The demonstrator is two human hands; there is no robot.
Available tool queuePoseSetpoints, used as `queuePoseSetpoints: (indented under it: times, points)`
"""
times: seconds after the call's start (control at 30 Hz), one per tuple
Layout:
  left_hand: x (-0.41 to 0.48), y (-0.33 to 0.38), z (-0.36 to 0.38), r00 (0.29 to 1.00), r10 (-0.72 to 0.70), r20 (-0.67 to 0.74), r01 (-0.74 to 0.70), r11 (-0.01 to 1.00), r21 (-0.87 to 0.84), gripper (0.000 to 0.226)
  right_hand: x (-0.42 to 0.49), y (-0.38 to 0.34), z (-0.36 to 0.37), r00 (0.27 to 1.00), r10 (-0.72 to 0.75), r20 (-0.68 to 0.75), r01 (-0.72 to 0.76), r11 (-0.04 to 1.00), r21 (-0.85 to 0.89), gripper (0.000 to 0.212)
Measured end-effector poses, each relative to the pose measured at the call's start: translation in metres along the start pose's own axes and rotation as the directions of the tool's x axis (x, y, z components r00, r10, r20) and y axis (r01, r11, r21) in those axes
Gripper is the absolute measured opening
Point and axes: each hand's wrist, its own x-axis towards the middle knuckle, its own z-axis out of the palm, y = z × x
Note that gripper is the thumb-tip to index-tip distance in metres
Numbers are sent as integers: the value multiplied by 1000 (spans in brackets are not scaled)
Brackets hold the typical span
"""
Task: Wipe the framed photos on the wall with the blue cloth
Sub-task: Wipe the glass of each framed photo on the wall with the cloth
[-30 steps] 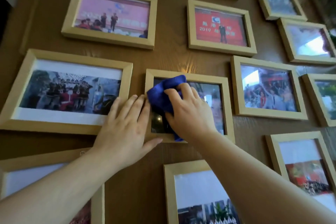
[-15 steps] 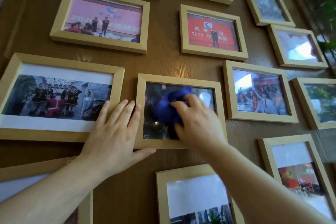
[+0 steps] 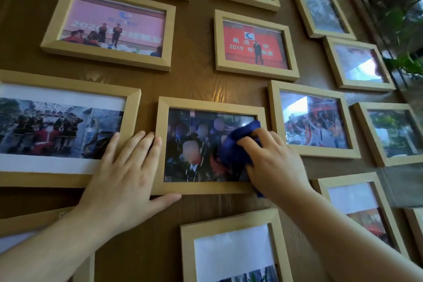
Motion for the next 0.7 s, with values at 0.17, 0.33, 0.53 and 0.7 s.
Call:
queuePoseSetpoints:
  times: [0.17,0.33,0.53,0.7]
  points:
    - [2,2,-1,1000,6,-7,-6,1000,-8,109,-4,20,0,998,23,-64,-22,999,25,35]
    - [-3,-5,-9,1000,11,-18,-12,1000,-23,109,6,-1,-5,990,-26,-141,35,998,58,38]
    - [-20,-45,-29,999,-2,-48,2,1000,-1,108,25,-60,-17,976,-129,-176,144,987,73,46]
    - [-43,-111,-36,999,-43,-33,45,998,53,106,52,-127,-12,969,-144,-199,173,975,138,46]
